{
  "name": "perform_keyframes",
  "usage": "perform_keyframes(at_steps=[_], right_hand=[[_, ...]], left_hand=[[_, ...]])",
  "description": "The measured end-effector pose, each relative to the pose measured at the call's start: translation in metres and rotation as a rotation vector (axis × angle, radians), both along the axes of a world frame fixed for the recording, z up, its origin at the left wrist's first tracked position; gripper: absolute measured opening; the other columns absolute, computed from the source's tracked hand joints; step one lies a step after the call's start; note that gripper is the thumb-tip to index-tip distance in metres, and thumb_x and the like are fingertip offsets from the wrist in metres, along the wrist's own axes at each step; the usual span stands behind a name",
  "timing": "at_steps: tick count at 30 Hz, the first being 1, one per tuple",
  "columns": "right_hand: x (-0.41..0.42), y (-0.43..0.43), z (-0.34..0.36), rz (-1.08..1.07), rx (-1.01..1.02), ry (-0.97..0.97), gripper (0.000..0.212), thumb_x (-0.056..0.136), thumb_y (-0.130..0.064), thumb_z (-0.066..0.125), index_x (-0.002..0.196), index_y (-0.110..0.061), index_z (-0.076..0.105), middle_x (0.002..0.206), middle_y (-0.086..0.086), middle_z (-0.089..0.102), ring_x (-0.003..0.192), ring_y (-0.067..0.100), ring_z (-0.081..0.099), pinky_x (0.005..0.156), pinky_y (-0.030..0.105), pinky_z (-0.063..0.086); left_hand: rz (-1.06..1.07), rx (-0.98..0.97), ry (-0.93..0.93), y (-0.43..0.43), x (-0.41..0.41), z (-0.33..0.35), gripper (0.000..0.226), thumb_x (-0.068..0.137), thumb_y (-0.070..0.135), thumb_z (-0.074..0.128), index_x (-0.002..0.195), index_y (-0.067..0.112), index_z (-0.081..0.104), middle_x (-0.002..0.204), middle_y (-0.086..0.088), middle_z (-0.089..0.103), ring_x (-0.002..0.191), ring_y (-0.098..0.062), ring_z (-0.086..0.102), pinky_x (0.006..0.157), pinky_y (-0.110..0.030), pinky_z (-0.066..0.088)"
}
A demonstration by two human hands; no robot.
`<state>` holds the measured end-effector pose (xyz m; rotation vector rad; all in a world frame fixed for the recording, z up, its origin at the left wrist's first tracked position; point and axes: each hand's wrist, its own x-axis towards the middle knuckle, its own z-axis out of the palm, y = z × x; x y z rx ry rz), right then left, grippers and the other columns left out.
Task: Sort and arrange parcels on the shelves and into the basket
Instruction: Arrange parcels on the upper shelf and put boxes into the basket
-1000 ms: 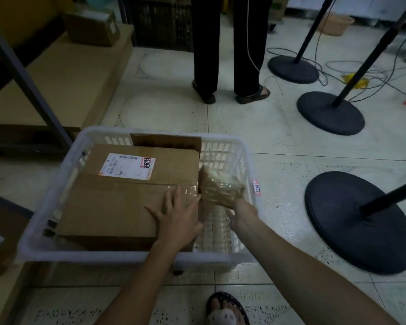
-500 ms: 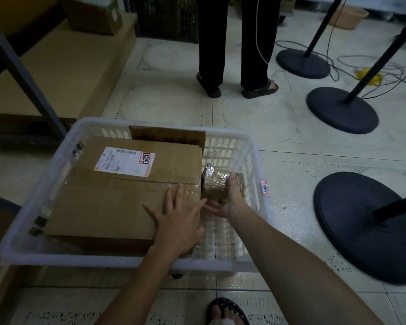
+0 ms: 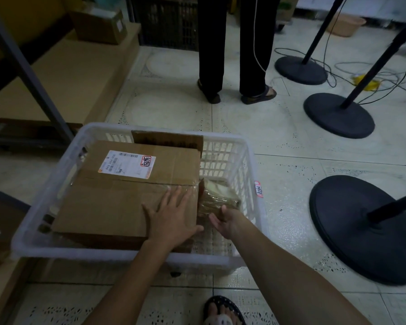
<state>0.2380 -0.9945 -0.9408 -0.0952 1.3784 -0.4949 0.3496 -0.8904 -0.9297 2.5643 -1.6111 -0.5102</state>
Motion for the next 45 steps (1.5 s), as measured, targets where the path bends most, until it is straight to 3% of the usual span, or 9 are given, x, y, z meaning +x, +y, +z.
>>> perform_keyframes(at_steps=[7,10,13,17,25,29,34,40,45], right_hand=[[0.002,-0.016,0.004,0.168,0.011,-0.007,0.053,0.083,-0.058,0.054,0.102,-0.008,0.054,0.104,0.016,0.058,0.095,0.031,0.059,0.076,0.043,0.054],[-0.002,-0.012,0.000,0.240,0.013,0.020,0.040,0.089,-0.046,0.054,0.091,-0.006,0.049,0.082,0.015,0.054,0.078,0.032,0.057,0.063,0.044,0.057],[-0.001,-0.005,-0.009,0.245,-0.040,0.089,0.025,0.092,-0.031,0.051,0.086,-0.007,0.048,0.084,0.016,0.055,0.098,0.036,0.061,0.041,0.039,0.053],[0.002,0.003,-0.016,0.140,-0.092,0.106,0.043,0.088,-0.027,0.056,0.121,-0.002,0.048,0.105,0.021,0.056,0.082,0.034,0.062,0.034,0.037,0.049],[-0.002,-0.003,-0.005,0.059,-0.276,0.152,0.022,0.083,-0.027,0.062,0.080,-0.009,0.051,0.079,0.013,0.062,0.064,0.027,0.063,0.065,0.038,0.056],[0.006,-0.018,-0.003,0.092,-0.274,0.132,0.010,0.087,-0.013,0.058,0.092,-0.004,0.055,0.091,0.014,0.060,0.071,0.024,0.061,0.061,0.035,0.055],[0.017,-0.012,-0.038,0.177,-0.237,0.188,0.036,0.091,0.000,0.048,0.127,0.001,0.050,0.123,0.022,0.057,0.101,0.034,0.059,0.090,0.046,0.052],[0.020,-0.008,-0.049,0.404,-0.450,0.671,0.065,0.083,-0.020,0.069,0.131,0.006,0.033,0.127,0.027,0.050,0.111,0.042,0.054,0.084,0.039,0.051],[0.015,-0.017,-0.052,0.476,-0.541,0.825,0.028,0.096,-0.014,0.043,0.120,-0.001,0.040,0.118,0.027,0.054,0.105,0.043,0.055,0.085,0.045,0.051]], left_hand=[[-0.001,-0.015,0.002,0.000,-0.001,-0.004,0.098,0.072,0.074,0.049,0.145,0.034,-0.003,0.156,0.007,-0.011,0.143,-0.016,-0.013,0.103,-0.070,-0.004],[-0.002,-0.024,0.007,0.001,0.001,-0.006,0.097,0.072,0.073,0.048,0.145,0.034,-0.002,0.156,0.007,-0.011,0.143,-0.016,-0.013,0.102,-0.071,-0.006],[-0.005,-0.023,0.013,0.002,0.000,-0.007,0.097,0.072,0.073,0.047,0.145,0.034,-0.003,0.156,0.007,-0.012,0.142,-0.016,-0.014,0.101,-0.071,-0.008],[-0.001,-0.035,0.009,0.001,0.001,-0.009,0.096,0.073,0.074,0.046,0.145,0.034,-0.004,0.156,0.007,-0.013,0.142,-0.015,-0.015,0.102,-0.070,-0.008],[0.001,-0.025,0.006,0.001,0.000,-0.009,0.096,0.072,0.073,0.048,0.145,0.035,-0.003,0.156,0.007,-0.013,0.142,-0.016,-0.016,0.102,-0.069,-0.011],[0.003,-0.019,0.014,0.001,0.000,-0.007,0.097,0.072,0.074,0.047,0.145,0.035,-0.003,0.156,0.007,-0.014,0.142,-0.016,-0.016,0.103,-0.070,-0.009],[-0.021,-0.012,-0.001,0.002,0.001,-0.009,0.096,0.073,0.076,0.041,0.144,0.035,-0.007,0.156,0.006,-0.015,0.142,-0.016,-0.018,0.102,-0.071,-0.008],[-0.023,-0.001,-0.003,0.003,0.001,-0.009,0.095,0.073,0.077,0.039,0.144,0.036,-0.009,0.155,0.006,-0.016,0.142,-0.017,-0.018,0.101,-0.071,-0.009],[-0.026,0.008,-0.007,0.003,0.001,-0.010,0.094,0.074,0.076,0.038,0.143,0.036,-0.011,0.155,0.006,-0.019,0.140,-0.017,-0.022,0.100,-0.071,-0.011]])
